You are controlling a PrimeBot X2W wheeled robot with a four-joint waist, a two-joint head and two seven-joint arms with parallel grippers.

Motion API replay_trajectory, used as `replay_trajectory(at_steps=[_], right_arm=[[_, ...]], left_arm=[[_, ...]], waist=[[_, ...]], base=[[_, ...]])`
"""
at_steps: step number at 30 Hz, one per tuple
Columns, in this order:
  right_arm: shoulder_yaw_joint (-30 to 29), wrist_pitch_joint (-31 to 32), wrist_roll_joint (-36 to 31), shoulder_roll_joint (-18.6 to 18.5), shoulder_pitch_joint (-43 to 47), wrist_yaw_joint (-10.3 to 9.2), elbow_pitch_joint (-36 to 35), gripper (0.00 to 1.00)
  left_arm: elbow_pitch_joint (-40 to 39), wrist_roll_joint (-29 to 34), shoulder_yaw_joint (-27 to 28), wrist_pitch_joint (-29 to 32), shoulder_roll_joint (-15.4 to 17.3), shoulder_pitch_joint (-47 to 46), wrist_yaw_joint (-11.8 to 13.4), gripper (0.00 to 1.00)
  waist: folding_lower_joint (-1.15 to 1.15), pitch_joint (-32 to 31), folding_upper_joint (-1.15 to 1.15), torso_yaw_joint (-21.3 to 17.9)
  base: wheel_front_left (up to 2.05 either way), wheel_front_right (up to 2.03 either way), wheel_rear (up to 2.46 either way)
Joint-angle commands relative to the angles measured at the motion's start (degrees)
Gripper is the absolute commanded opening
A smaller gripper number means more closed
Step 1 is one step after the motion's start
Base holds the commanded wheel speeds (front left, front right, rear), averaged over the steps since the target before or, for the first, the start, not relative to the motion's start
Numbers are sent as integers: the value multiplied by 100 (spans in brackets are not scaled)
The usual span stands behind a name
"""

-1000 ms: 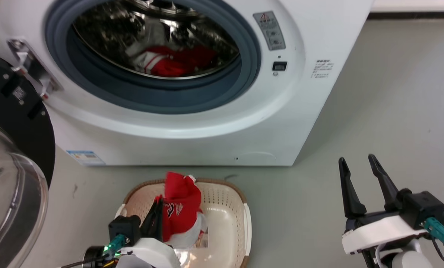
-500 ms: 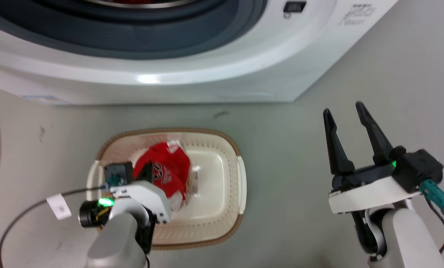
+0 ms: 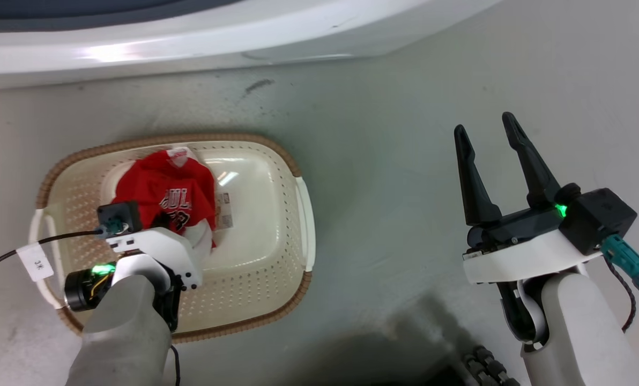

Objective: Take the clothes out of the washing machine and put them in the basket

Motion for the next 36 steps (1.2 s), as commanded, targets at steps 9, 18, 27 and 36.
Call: replay_trajectory(at_steps=[9,18,27,36], right_arm=[[-40,-43,-14,9,-86,-4,191,100],[-324,-39,-220,6,377,-4,324,100],[-658,58,-357,4,998,-4,275,100],[-861,264,-366,5,1408,-4,63,100]], left_arm=[[152,-84,1,-36,-42,122,-19,100],[-613,-17,21,-35,-324,913,-89,100],[-2037,247,42,-36,-518,1835,-106,100],[-3821,433,-105,-37,-544,2353,-59,100]], waist=[[-2,-336,0,22],[-2,-1612,0,429],[-2,-2656,0,798],[-2,-3214,0,1034]], base=[[0,0,0],[0,0,0],[0,0,0],[0,0,0]])
